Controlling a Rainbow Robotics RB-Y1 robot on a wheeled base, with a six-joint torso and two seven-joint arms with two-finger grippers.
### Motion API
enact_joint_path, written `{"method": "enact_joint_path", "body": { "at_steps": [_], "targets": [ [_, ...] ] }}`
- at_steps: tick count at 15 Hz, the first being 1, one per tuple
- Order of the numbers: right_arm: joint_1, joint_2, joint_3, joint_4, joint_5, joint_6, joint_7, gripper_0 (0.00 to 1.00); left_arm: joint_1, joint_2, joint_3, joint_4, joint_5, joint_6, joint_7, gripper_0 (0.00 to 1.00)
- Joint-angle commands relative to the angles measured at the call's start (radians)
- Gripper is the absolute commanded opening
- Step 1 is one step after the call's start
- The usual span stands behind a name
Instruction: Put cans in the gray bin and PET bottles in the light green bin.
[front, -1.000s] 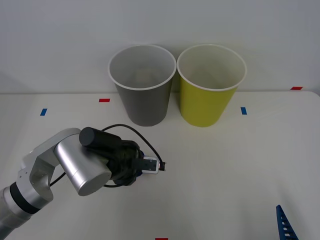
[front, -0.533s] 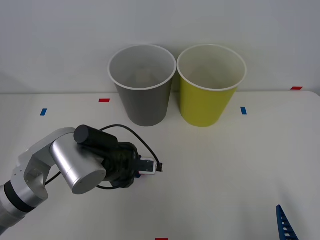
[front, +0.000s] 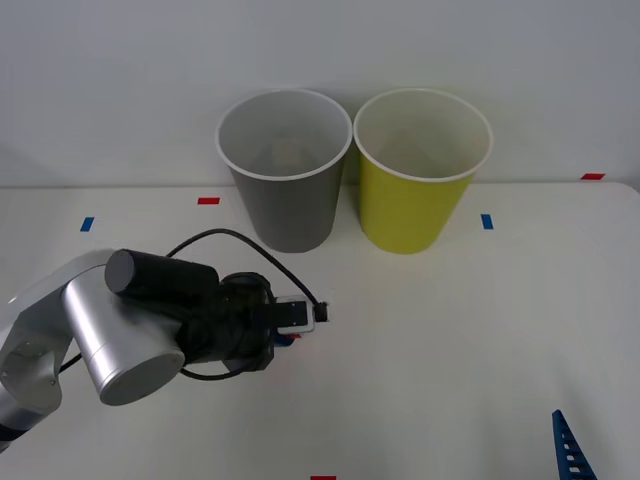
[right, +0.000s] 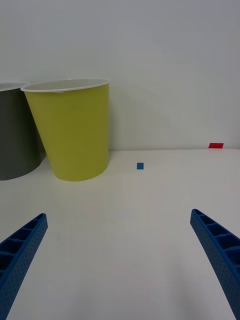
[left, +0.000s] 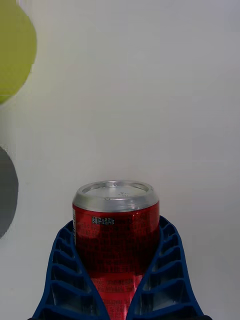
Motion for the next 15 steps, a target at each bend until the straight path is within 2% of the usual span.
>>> {"method": "enact_joint_path", "body": {
  "at_steps": [1, 5, 8, 9, 11, 13, 15],
  "targets": [
    [0.0, 0.0, 0.0, 0.0, 0.0, 0.0, 0.0, 1.0, 0.129, 0.022, 0.099, -0.095, -0.008, -0.098, 0.012, 0.0],
    [0.0, 0.0, 0.0, 0.0, 0.0, 0.0, 0.0, 1.0, 0.299, 0.04, 0.24, -0.242, 0.001, -0.186, 0.027, 0.0],
    [0.0, 0.0, 0.0, 0.0, 0.0, 0.0, 0.0, 1.0, 0.339, 0.033, 0.34, -0.313, 0.026, -0.197, 0.047, 0.0],
    [0.0, 0.0, 0.0, 0.0, 0.0, 0.0, 0.0, 1.0, 0.339, 0.02, 0.366, -0.323, 0.05, -0.197, 0.055, 0.0],
    [0.0, 0.0, 0.0, 0.0, 0.0, 0.0, 0.0, 1.0, 0.339, -0.03, 0.461, -0.329, 0.144, -0.183, 0.065, 0.0],
    [0.0, 0.0, 0.0, 0.0, 0.0, 0.0, 0.0, 1.0, 0.333, -0.082, 0.573, -0.329, 0.233, -0.118, 0.065, 0.0],
    [0.0, 0.0, 0.0, 0.0, 0.0, 0.0, 0.0, 1.0, 0.331, -0.124, 0.668, -0.329, 0.323, -0.118, 0.067, 0.0]
  ]
}}
